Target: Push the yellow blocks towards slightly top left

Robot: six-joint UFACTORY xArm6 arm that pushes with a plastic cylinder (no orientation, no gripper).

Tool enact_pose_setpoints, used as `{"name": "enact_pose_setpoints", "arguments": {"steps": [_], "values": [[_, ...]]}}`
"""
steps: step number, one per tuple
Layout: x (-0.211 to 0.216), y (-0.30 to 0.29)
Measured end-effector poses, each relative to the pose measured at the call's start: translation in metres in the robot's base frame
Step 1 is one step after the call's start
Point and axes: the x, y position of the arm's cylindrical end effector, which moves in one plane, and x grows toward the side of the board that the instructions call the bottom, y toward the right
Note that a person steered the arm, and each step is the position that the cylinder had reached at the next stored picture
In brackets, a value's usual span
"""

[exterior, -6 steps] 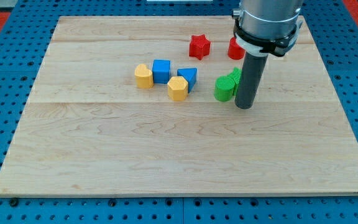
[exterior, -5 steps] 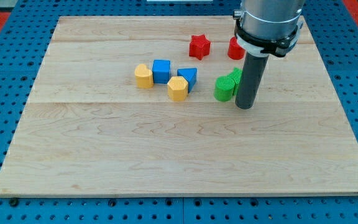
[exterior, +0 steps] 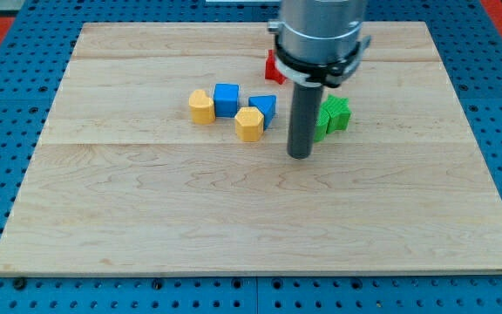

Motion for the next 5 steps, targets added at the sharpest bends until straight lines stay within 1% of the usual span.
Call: {"name": "enact_pose_setpoints", "arguments": {"steps": [1,2,4,5], "values": [[0.000,-0.012],[-0.017,-0.013],[-0.048,-0.043],[-0.050,-0.078]]}}
